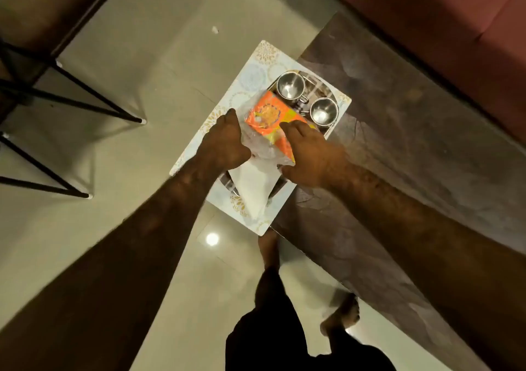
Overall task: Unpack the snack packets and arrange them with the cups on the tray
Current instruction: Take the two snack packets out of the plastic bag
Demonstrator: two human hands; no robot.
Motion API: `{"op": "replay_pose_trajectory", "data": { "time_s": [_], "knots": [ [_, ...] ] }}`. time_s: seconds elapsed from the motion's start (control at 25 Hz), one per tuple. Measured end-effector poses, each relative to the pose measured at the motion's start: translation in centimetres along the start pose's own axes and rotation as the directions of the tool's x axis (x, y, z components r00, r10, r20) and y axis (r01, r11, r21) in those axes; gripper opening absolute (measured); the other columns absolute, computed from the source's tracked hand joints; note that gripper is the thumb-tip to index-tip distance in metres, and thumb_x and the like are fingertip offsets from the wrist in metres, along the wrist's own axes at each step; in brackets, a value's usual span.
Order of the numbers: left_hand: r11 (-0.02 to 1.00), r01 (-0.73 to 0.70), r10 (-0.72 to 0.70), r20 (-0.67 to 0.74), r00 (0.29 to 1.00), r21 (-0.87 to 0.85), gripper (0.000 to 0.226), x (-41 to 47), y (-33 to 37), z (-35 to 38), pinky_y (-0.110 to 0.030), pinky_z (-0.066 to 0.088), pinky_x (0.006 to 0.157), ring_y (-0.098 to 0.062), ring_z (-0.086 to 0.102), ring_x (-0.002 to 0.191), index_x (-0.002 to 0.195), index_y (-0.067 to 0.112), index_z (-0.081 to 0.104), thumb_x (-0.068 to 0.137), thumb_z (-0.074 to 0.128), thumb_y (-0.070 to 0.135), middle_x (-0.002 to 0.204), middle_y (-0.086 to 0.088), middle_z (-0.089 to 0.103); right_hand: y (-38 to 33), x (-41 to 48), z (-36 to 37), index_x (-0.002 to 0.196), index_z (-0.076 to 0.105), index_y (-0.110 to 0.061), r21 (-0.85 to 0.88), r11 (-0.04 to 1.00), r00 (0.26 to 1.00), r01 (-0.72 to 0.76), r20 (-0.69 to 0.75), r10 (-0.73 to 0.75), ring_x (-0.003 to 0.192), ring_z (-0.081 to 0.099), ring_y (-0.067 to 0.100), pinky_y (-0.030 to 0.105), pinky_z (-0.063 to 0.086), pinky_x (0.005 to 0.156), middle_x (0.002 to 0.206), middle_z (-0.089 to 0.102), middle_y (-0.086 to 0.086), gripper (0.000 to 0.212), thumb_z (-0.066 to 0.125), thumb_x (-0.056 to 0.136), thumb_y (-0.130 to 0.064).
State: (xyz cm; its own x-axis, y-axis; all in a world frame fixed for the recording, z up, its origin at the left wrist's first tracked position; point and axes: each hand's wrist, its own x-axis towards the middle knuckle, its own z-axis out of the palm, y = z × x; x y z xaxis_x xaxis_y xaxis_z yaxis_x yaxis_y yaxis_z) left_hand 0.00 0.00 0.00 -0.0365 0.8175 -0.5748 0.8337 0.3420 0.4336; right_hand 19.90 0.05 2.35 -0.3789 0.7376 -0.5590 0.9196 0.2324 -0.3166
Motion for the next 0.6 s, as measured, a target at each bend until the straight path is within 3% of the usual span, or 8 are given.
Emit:
{"op": "replay_pose_trajectory", "data": {
  "time_s": [0.12,0.24,0.36,0.44,0.52,0.6],
  "knots": [
    [0.997,0.064,-0.063,-0.049,0.997,0.031,0.079,1.2,-1.5,1.0,-0.048,0.039,0.110,-0.035,0.044,0.138,0.150,0.004,0.028,0.080,0.063,0.011,0.149,-0.015,0.045,-0.9,1.9,1.4,0.171,0.011,-0.022,-0.014,0.999,0.999,-0.043,0.032,0.043,0.165,0.014,0.032,0.058,0.042,0.119,0.178,0.008,0.005,0.103,0.074,0.090,-0.036],
    [0.995,0.101,-0.100,-0.038,0.994,0.020,0.061,2.4,-2.2,2.0,-0.049,0.044,0.105,-0.035,0.055,0.125,0.136,0.011,0.041,0.081,0.065,0.020,0.133,-0.009,0.058,-2.0,3.2,2.6,0.170,0.010,-0.025,-0.085,0.992,0.995,-0.093,0.023,0.095,0.166,0.008,0.034,0.063,0.045,0.113,0.179,0.002,0.002,0.104,0.076,0.090,-0.034],
    [0.977,0.035,-0.051,-0.071,0.996,-0.212,0.051,3.1,-2.3,2.3,-0.044,0.051,0.097,-0.029,0.063,0.112,0.129,0.015,0.050,0.083,0.069,0.028,0.123,-0.004,0.065,-2.6,3.8,3.3,0.169,0.006,-0.028,-0.133,0.982,0.991,-0.134,0.002,0.136,0.166,0.005,0.038,0.066,0.045,0.110,0.179,-0.002,0.002,0.107,0.077,0.090,-0.032],
    [0.935,0.016,-0.057,-0.104,0.993,-0.355,0.050,3.1,-2.2,2.4,-0.030,0.052,0.083,-0.021,0.065,0.105,0.130,0.016,0.052,0.085,0.071,0.028,0.118,0.000,0.066,-2.7,4.1,3.6,0.169,0.007,-0.029,-0.158,0.975,0.987,-0.159,-0.015,0.158,0.165,0.007,0.040,0.066,0.047,0.108,0.179,0.000,0.003,0.105,0.076,0.091,-0.034],
    [0.843,0.032,-0.110,-0.113,0.988,-0.537,0.046,3.0,-2.1,2.1,-0.023,0.051,0.071,-0.017,0.066,0.094,0.128,0.016,0.056,0.086,0.072,0.024,0.109,-0.002,0.066,-2.9,4.2,3.6,0.167,0.017,-0.028,-0.169,0.970,0.984,-0.173,-0.064,0.164,0.162,0.018,0.039,0.062,0.051,0.102,0.176,0.011,0.005,0.094,0.074,0.093,-0.034],
    [0.619,0.059,-0.162,-0.054,0.985,-0.783,0.038,2.8,-1.9,1.6,-0.032,0.059,0.071,-0.021,0.070,0.084,0.123,0.011,0.060,0.088,0.071,0.020,0.106,-0.016,0.070,-3.0,4.2,3.1,0.159,0.036,-0.025,-0.154,0.971,0.974,-0.181,-0.164,0.155,0.150,0.038,0.036,0.055,0.057,0.092,0.165,0.033,0.006,0.074,0.070,0.094,-0.026]
  ]
}}
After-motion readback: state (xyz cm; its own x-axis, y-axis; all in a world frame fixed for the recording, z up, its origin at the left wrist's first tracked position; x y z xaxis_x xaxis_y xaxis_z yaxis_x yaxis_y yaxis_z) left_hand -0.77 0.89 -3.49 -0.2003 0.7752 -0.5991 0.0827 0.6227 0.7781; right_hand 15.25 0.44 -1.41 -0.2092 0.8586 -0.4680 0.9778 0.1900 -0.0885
